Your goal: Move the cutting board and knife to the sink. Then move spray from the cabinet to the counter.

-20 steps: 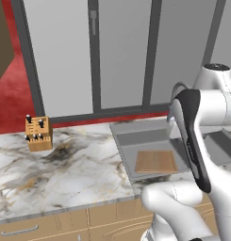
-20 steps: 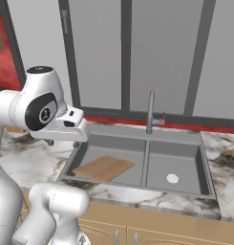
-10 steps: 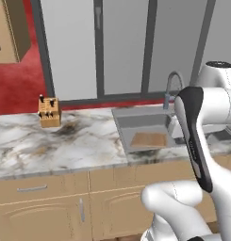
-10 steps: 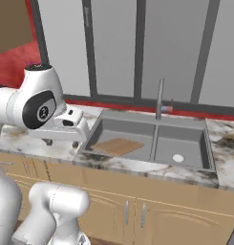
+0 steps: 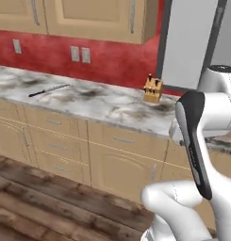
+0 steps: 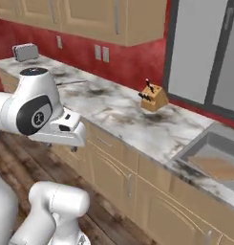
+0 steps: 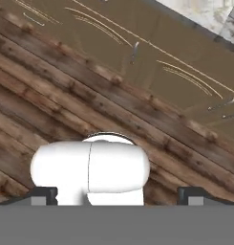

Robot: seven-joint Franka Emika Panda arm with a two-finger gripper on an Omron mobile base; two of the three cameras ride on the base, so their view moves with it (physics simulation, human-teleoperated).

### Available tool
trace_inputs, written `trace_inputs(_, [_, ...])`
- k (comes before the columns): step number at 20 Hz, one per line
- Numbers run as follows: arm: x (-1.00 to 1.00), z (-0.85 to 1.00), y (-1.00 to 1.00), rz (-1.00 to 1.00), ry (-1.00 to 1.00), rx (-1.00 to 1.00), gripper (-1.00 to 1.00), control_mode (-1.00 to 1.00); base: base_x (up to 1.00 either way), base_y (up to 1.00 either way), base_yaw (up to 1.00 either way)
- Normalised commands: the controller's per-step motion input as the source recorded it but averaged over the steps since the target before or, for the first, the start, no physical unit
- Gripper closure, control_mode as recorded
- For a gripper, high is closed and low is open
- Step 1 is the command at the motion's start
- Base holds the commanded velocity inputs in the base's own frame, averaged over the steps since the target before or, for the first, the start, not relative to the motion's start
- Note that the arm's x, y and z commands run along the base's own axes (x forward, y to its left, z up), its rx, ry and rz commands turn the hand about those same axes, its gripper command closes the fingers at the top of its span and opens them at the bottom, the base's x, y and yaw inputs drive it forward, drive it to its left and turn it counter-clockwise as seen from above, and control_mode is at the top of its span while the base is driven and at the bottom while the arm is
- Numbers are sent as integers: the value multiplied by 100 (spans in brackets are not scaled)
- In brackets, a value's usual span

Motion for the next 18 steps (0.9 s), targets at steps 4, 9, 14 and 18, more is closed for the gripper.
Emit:
trace_inputs(4, [0, 0, 0, 0, 0, 0, -100, 100, -22, 75, 91])
trace_inputs(9, [0, 0, 0, 0, 0, 0, -100, 100, 5, 83, 76])
trace_inputs(14, [0, 0, 0, 0, 0, 0, -100, 100, 53, 65, 63])
trace_inputs(18, [0, 0, 0, 0, 0, 0, -100, 100, 91, 46, 42])
